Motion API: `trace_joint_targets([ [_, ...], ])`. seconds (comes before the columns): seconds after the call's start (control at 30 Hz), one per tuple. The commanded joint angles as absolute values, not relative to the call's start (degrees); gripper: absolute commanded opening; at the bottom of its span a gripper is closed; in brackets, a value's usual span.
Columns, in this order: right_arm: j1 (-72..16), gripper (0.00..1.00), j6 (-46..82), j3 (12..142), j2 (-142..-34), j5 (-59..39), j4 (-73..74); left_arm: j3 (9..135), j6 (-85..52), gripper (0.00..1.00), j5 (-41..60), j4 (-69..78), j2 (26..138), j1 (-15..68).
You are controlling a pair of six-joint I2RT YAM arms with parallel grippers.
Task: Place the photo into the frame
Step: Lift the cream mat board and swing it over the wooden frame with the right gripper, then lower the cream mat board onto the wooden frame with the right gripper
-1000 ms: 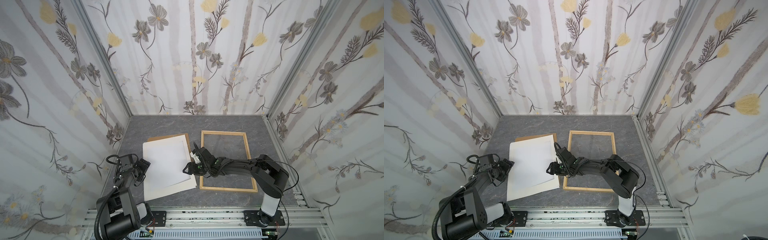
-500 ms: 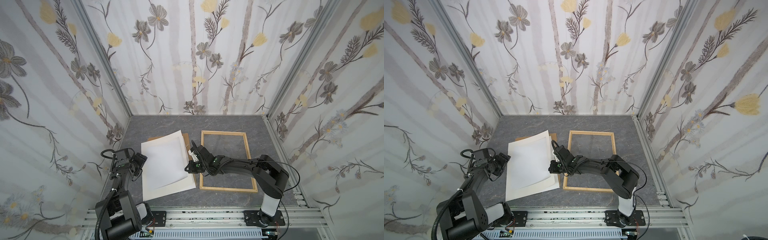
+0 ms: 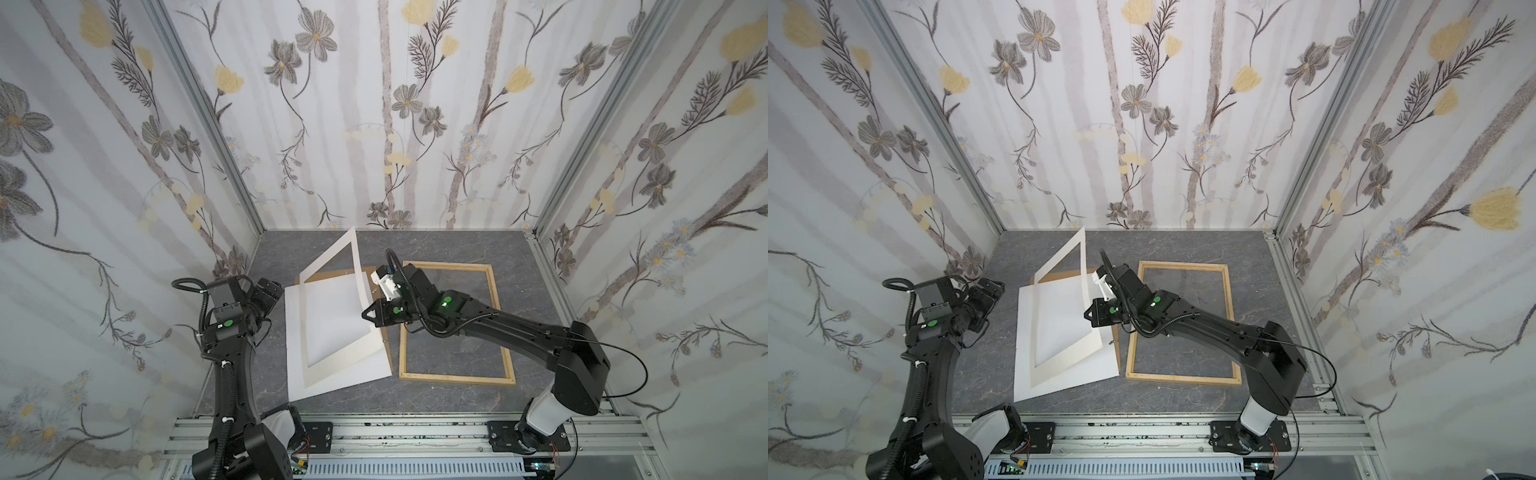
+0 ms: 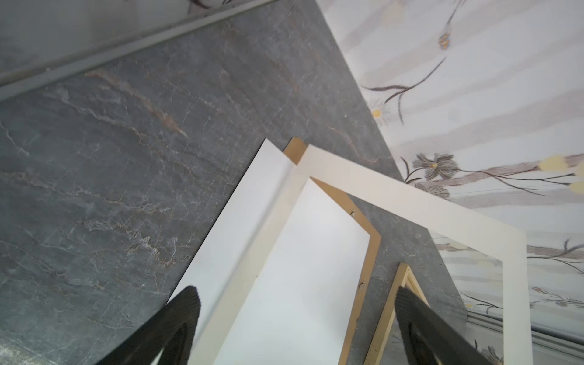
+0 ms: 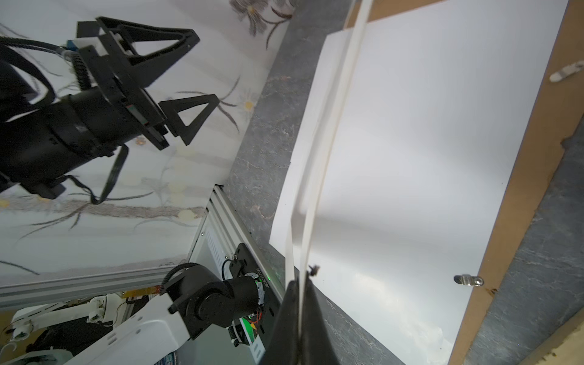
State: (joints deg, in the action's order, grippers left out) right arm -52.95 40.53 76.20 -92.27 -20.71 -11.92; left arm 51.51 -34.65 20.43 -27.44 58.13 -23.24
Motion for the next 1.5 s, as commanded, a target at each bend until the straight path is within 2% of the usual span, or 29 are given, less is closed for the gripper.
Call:
trace_joint_targets([
  [0.0,-49.84,0.00,37.33,76.06,-86.00,-22.43,-18.93,55.74,-32.82,0.96,20.27,-32.68,56.36,-23.29],
  [0.3,-28.00,0.00,30.45,58.37,-68.98,-28.19,-24.90,58.69,-34.31,0.96,23.14,-33.57,52.33,-21.31],
  [0.4,-21.35,0.00,26.56,54.00,-68.32,-28.52,-27.61,56.25,-36.38,0.95,23.27,-31.23,51.40,-18.22],
  [0.53,-16.26,0.00,21.60,52.60,-70.46,-23.81,-32.60,53.53,-38.00,0.95,20.55,-29.33,50.79,-12.49],
  [0.77,-13.80,0.00,15.68,54.76,-72.92,-18.86,-37.95,48.73,-39.25,0.95,18.79,-26.78,50.04,-7.85],
  [0.97,-13.06,0.00,12.68,58.02,-73.80,-6.51,-44.46,45.32,-39.20,0.96,18.27,-25.02,50.63,-6.38],
  [1.17,-12.74,0.00,11.95,58.75,-72.82,-5.57,-46.60,44.48,-39.44,0.96,17.92,-23.54,51.62,-5.53],
  [1.27,-12.57,0.00,11.73,59.19,-70.63,-8.51,-46.57,44.30,-39.55,0.95,17.88,-22.96,52.07,-5.14],
  [1.47,-12.61,0.00,11.96,59.28,-64.82,-31.12,-40.41,44.67,-39.55,0.96,17.43,-22.11,53.06,-4.96],
])
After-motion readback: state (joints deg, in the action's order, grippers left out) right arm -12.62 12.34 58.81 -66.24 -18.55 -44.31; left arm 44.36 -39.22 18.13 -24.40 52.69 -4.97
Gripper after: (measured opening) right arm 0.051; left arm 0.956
